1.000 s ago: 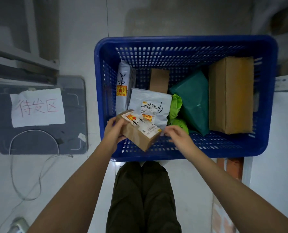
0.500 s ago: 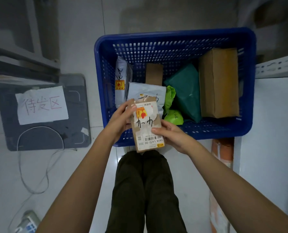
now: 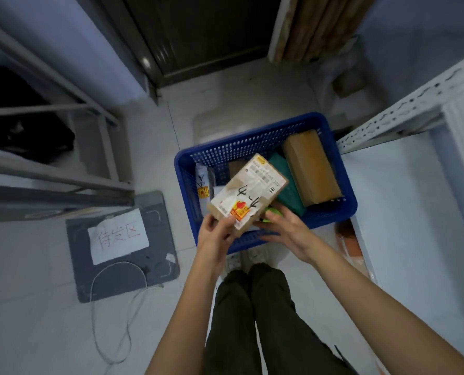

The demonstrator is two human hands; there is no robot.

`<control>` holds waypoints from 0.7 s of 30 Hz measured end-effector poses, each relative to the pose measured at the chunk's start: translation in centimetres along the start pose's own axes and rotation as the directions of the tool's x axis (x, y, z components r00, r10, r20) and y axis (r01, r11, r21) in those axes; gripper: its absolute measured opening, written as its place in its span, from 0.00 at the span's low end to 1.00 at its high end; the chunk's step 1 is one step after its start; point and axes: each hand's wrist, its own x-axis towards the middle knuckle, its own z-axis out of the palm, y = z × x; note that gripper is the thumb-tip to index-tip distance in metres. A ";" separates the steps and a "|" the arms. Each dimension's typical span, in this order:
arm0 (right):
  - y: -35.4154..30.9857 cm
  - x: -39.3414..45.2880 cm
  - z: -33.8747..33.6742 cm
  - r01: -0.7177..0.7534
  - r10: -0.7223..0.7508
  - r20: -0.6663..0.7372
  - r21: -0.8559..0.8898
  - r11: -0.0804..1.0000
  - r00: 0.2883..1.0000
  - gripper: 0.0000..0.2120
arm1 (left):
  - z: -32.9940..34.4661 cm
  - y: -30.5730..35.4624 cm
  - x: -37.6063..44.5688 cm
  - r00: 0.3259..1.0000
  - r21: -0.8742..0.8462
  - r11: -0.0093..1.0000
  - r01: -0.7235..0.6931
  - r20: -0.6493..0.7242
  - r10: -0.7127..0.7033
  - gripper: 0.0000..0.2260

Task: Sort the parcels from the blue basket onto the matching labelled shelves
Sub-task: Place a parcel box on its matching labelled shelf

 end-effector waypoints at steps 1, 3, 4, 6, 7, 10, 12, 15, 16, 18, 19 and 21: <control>-0.4 -0.9 0.7 0.043 -0.043 -0.011 0.023 0.999 0.999 0.30 | 0.9 0.0 -1.3 1.000 0.048 0.999 -0.001 0.013 0.000 0.20; -1.4 -2.7 1.6 0.118 -0.112 -0.074 0.081 0.990 0.991 0.23 | 2.3 0.1 -3.6 0.999 0.130 0.991 0.004 0.042 -0.009 0.23; -2.0 -3.6 1.8 0.143 -0.133 -0.098 0.098 0.985 0.986 0.19 | 2.8 0.3 -4.6 0.998 0.172 0.985 -0.001 0.056 -0.009 0.25; -3.0 -5.5 1.7 0.165 -0.156 -0.102 0.084 0.983 0.983 0.15 | 3.4 1.1 -6.5 0.998 0.272 0.962 -0.029 0.059 0.013 0.29; -3.4 -6.5 1.4 0.168 -0.162 -0.093 0.065 0.984 0.982 0.15 | 3.5 1.7 -7.2 0.998 0.323 0.946 -0.044 0.058 0.027 0.31; -4.6 -9.5 0.4 0.176 -0.176 -0.046 0.004 0.984 0.983 0.18 | 4.0 3.6 -9.1 0.990 0.462 0.882 -0.096 0.140 0.034 0.25; -5.2 -11.5 -0.3 0.187 -0.187 -0.013 -0.028 0.982 0.982 0.18 | 5.0 4.6 -10.1 0.971 0.543 0.825 -0.156 0.237 0.027 0.17; -6.0 -14.2 -1.6 0.228 -0.228 0.000 -0.033 0.973 0.974 0.18 | 7.0 5.4 -11.5 0.949 0.592 0.775 -0.222 0.314 0.031 0.13; -6.3 -15.1 -2.1 0.242 -0.243 -0.003 -0.031 0.970 0.970 0.19 | 7.7 5.5 -11.9 0.946 0.600 0.768 -0.224 0.324 0.024 0.12; -6.7 -16.7 -3.3 0.278 -0.279 -0.032 -0.047 0.960 0.960 0.18 | 9.0 5.4 -12.6 0.939 0.612 0.757 -0.230 0.344 0.008 0.13; -6.8 -17.4 -3.8 0.295 -0.298 -0.062 -0.056 0.954 0.953 0.17 | 9.6 5.2 -12.7 0.932 0.618 0.750 -0.237 0.363 -0.005 0.14; -6.6 -18.8 -4.8 0.320 -0.325 -0.126 -0.062 0.945 0.937 0.16 | 10.7 4.6 -13.1 0.915 0.636 0.731 -0.249 0.401 -0.037 0.15</control>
